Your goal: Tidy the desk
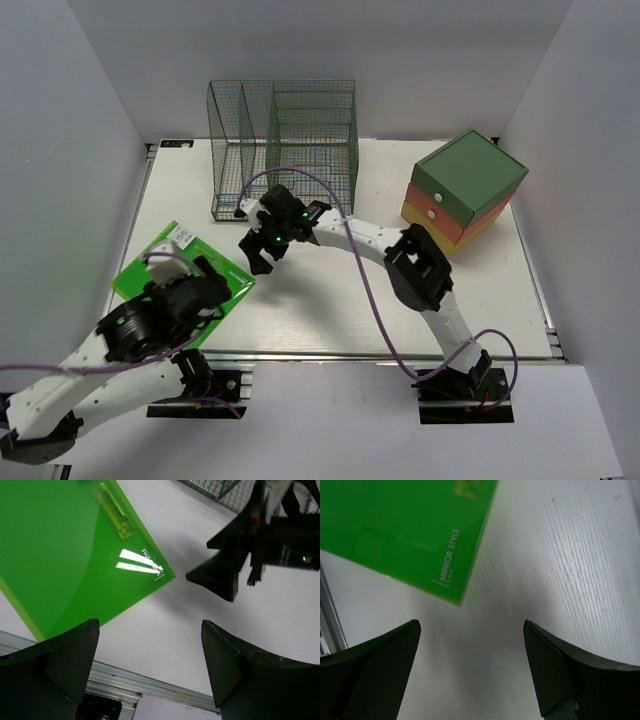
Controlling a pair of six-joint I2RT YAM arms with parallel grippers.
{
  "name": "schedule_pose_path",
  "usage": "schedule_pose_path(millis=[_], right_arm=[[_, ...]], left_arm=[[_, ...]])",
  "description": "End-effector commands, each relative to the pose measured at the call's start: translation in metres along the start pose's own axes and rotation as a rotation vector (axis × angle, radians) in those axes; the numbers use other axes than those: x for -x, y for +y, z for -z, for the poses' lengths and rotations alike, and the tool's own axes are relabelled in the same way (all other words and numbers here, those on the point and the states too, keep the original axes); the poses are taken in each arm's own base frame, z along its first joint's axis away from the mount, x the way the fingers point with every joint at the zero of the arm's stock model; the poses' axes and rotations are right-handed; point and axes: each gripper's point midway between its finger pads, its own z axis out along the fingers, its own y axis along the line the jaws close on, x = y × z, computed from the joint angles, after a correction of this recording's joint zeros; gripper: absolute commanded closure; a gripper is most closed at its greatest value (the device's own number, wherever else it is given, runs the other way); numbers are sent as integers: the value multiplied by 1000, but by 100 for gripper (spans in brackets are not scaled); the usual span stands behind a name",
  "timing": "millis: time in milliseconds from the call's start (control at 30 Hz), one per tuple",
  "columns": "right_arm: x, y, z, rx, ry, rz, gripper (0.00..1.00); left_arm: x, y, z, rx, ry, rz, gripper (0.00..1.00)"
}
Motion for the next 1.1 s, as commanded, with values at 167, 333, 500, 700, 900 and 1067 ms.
schedule_pose_path(millis=[167, 333, 500, 700, 900, 1067], right_arm=[[17, -7, -34, 6, -31, -113, 11], [5, 7, -51, 86, -14, -146, 11], [-5, 15, -66, 137, 2, -179, 11], [-15, 27, -81, 180, 21, -201, 14], [-28, 39, -94, 198, 53, -197, 24], [-45, 36, -106, 172, 96, -223, 40]], left_arm=[[21, -60, -10, -83, -49, -193, 4], [22, -77, -10, -144, -46, -217, 3], [11, -76, -15, -148, -28, -238, 2], [8, -62, -12, -160, -30, -205, 2], [7, -52, -9, -162, -29, -192, 2], [8, -47, -7, -165, -35, -177, 2]])
